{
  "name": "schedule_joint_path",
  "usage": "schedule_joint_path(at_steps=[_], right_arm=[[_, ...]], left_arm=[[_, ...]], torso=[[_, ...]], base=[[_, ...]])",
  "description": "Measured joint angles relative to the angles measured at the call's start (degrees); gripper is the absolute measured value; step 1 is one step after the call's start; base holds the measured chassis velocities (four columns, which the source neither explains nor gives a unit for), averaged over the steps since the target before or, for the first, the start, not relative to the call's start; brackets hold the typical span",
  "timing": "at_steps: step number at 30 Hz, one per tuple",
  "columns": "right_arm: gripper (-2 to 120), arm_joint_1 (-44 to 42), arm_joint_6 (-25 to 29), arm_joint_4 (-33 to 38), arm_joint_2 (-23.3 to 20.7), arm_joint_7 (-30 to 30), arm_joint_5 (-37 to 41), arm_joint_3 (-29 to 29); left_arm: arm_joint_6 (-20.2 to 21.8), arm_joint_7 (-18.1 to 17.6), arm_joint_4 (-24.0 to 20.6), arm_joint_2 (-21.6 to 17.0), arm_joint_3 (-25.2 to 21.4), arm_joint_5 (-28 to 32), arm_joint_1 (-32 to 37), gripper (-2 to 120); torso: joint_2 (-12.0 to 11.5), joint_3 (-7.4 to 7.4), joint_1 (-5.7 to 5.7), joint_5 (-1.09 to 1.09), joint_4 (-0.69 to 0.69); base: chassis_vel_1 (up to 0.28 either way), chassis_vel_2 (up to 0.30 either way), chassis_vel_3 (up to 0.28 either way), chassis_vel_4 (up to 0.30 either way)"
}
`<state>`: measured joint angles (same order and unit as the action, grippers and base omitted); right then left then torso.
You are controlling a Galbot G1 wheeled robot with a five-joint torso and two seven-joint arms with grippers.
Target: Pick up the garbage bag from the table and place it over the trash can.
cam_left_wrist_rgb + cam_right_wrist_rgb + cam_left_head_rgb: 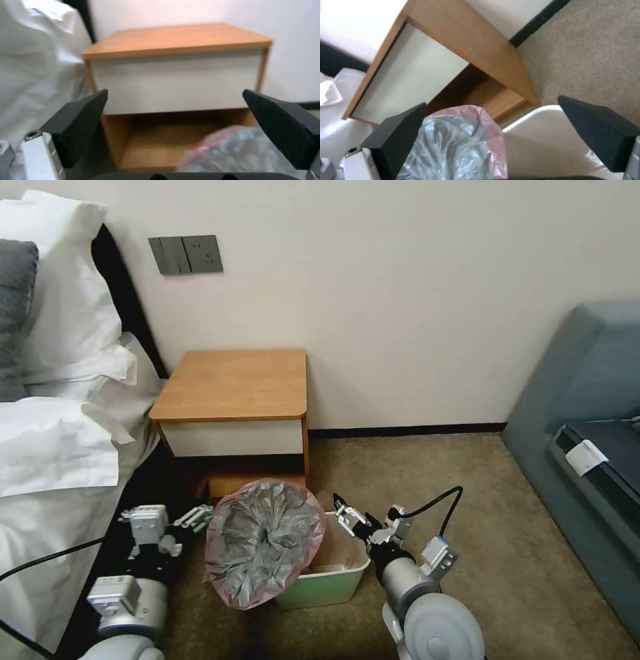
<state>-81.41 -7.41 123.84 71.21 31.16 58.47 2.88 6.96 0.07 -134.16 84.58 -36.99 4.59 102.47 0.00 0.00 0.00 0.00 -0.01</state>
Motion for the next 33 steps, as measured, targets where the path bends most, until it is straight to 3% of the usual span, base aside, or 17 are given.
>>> schedule_joint_path(at_steps=[3,9,13,24,29,33], right_arm=[[100,0.10,0.18,-0.73,0.45,-0.14,-0.76,0.24],[100,0.04,0.29,-1.04,0.51,-0.23,-0.93,0.85],[100,-0.31,0.53,-1.38,0.34,-0.39,-1.01,1.97],[100,-0.66,1.12,-2.07,0.48,-0.90,-1.74,2.39],[100,-1.05,1.39,-2.36,0.53,-1.12,-2.28,2.40],[100,-1.36,1.59,-2.44,0.65,-1.31,-2.48,2.42]], left_arm=[[1.32,-1.43,0.96,-0.29,3.26,-1.65,0.85,100],[2.08,-2.72,3.05,-0.23,5.25,-2.80,0.88,100],[2.66,-4.18,8.07,0.37,8.91,-4.39,-0.09,100],[4.23,-5.31,10.81,0.73,10.08,-4.51,-1.28,94],[4.58,-5.49,11.47,0.79,10.03,-4.50,-1.46,83],[4.89,-5.59,12.03,0.79,9.90,-4.48,-1.56,82]], torso=[[0.00,0.00,0.00,0.00,0.00],[0.00,0.00,0.00,0.00,0.00],[0.00,0.00,0.00,0.00,0.00],[0.00,0.00,0.00,0.00,0.00],[-0.01,0.00,0.00,0.00,0.00],[0.00,0.00,0.00,0.00,0.00]], base=[[0.000,0.000,0.000,0.000],[0.000,0.000,0.000,0.000],[0.000,0.000,0.000,0.000],[0.000,0.000,0.000,0.000],[0.000,0.000,0.000,0.000],[0.000,0.000,0.000,0.000]])
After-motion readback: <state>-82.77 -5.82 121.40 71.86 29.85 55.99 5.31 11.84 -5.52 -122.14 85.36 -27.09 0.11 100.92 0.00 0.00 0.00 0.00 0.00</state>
